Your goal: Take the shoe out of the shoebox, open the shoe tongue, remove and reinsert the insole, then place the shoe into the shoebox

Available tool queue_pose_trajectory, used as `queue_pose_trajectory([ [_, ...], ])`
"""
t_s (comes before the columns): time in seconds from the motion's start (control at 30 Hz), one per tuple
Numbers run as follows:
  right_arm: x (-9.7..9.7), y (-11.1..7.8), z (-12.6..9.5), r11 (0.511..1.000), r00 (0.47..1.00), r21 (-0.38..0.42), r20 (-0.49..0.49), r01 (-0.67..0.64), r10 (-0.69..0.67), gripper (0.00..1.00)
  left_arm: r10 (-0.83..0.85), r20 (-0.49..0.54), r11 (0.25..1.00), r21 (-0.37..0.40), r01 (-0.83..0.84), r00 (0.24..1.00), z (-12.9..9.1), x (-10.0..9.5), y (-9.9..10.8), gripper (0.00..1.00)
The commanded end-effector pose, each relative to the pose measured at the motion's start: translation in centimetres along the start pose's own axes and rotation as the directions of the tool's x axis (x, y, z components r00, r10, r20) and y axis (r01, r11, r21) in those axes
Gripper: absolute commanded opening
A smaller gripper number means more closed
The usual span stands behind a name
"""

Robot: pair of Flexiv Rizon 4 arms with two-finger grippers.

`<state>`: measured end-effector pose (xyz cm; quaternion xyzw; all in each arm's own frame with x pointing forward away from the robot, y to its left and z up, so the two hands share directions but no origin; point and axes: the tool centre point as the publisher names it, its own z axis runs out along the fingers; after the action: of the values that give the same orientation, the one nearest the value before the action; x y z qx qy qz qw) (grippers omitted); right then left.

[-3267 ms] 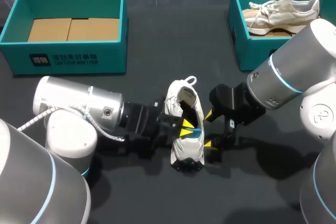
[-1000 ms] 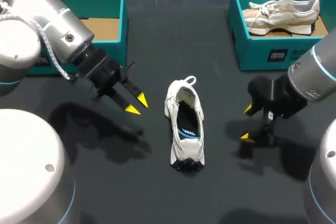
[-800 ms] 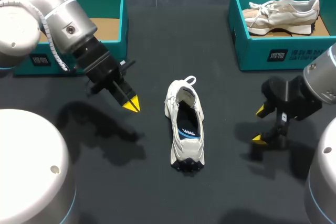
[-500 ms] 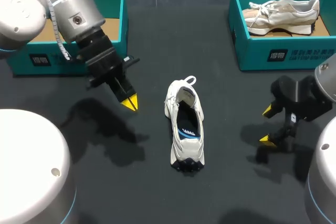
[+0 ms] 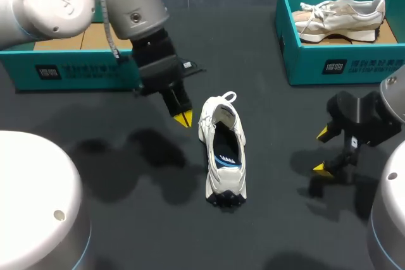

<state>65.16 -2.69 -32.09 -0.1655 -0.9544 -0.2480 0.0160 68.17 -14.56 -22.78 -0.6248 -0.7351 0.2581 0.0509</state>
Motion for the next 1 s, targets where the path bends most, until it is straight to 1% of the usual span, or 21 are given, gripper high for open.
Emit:
queue_pose_trajectory([
  [0.03,0.2,-0.1,-0.1,1.0,1.0,0.001,0.004,0.001,-0.001,1.0,0.024,-0.324,0.992,-0.111,-0.063,0.946,-0.2,-1.2,-0.3,0.0],
  [0.13,0.2,-0.1,-0.1,1.0,1.0,0.001,0.004,0.001,-0.001,1.0,0.024,-0.324,0.992,-0.111,-0.063,0.946,-0.2,-1.2,-0.3,0.0],
  [0.2,0.2,-0.1,-0.1,1.0,1.0,0.001,0.004,0.001,-0.001,1.0,0.054,-0.34,0.992,-0.088,-0.089,0.939,1.2,-1.6,0.1,0.0],
  [0.27,0.2,-0.1,-0.1,1.0,1.0,0.001,0.004,0.001,-0.001,1.0,0.087,-0.346,0.988,-0.089,-0.125,0.934,2.3,-2.0,0.1,0.0],
  [0.3,0.2,-0.1,-0.1,1.0,1.0,0.001,0.004,0.001,-0.001,1.0,0.095,-0.35,0.989,-0.069,-0.127,0.932,3.0,-2.3,0.1,0.0],
  [0.33,0.2,-0.1,-0.1,1.0,1.0,0.001,0.004,0.001,-0.001,1.0,0.091,-0.384,0.987,-0.09,-0.135,0.919,3.6,-2.7,0.2,0.0],
  [0.37,0.2,-0.1,-0.1,1.0,1.0,0.001,0.004,0.001,-0.001,1.0,0.089,-0.416,0.979,-0.131,-0.157,0.905,4.1,-2.8,0.2,0.0],
  [0.67,0.2,-0.1,-0.1,1.0,1.0,0.001,0.004,0.001,-0.001,1.0,0.089,-0.416,0.979,-0.131,-0.157,0.905,4.1,-2.8,0.2,0.0],
  [0.73,0.2,-0.1,-0.1,1.0,1.0,0.001,0.004,0.001,-0.001,1.0,0.111,-0.422,0.982,-0.096,-0.165,0.9,5.5,-3.0,0.6,0.0],
  [0.8,0.2,-0.1,-0.1,1.0,1.0,0.001,0.004,0.001,-0.001,1.0,0.119,-0.422,0.982,-0.084,-0.169,0.899,6.7,-3.1,0.9,0.0],
  [0.97,0.2,-0.1,-0.1,1.0,1.0,0.001,0.004,0.001,-0.001,1.0,0.15,-0.4,0.982,-0.047,-0.184,0.904,8.7,-3.2,1.4,0.0],
  [1.0,0.2,-0.1,-0.1,1.0,1.0,0.001,0.004,0.001,-0.001,1.0,0.162,-0.4,0.979,-0.051,-0.198,0.902,9.0,-3.2,1.4,0.0],
])
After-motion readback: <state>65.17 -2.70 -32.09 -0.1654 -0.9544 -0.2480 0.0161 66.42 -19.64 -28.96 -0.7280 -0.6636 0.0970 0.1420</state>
